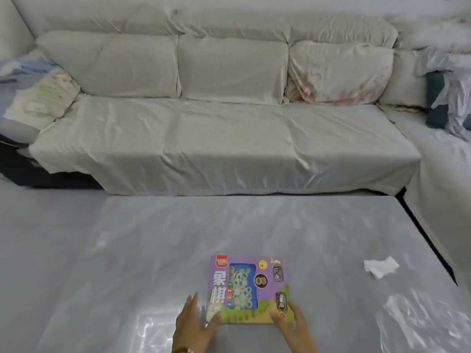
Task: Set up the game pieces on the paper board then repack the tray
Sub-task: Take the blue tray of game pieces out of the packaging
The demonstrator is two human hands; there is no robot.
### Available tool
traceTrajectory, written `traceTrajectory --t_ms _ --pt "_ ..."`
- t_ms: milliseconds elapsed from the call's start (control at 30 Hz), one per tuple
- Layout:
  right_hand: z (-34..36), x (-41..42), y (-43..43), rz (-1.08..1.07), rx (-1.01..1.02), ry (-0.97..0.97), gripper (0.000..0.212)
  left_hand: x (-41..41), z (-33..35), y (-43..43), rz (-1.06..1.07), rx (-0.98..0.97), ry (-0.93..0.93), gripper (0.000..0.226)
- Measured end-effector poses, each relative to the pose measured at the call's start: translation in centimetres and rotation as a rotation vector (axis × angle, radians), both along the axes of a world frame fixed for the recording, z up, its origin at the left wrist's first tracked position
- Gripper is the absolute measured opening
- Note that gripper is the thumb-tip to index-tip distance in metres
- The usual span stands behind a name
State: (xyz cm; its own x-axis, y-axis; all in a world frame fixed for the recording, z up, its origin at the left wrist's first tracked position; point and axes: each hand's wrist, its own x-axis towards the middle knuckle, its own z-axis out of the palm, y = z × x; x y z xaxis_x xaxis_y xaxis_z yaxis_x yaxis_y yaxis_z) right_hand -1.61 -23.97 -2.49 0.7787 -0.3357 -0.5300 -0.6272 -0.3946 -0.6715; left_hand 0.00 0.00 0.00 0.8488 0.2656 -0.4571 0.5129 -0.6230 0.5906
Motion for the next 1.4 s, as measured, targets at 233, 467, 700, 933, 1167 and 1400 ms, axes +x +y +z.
traceTrajectory --t_ms 233,467,700,933,1167,1400 --pt "-7.3 3.8 0.7 -0.035 -0.120 -0.248 0.088 2.6 -9.7 -3.3 -0.151 0.152 -0.147 0.104" --pt "-11.3 5.5 0.5 0.033 -0.411 -0.307 0.105 4.3 -15.3 -3.7 -0.105 0.194 -0.326 0.119" --pt "-12.3 6.1 0.0 0.076 -0.467 -0.366 0.106 4.6 -15.7 -4.0 -0.175 0.384 -0.375 0.112" --pt "-10.3 6.1 -0.6 0.154 -0.370 -0.260 0.085 4.2 -14.8 -3.8 -0.232 0.398 -0.353 0.103" --pt "-10.6 -0.6 0.3 0.141 -0.091 -0.229 0.082 -2.6 -14.6 -0.9 -0.257 0.358 -0.278 0.113" --pt "-8.4 -2.6 1.4 0.355 0.045 -0.008 0.027 -8.4 -14.8 -0.5 -0.362 0.618 -0.341 0.125"
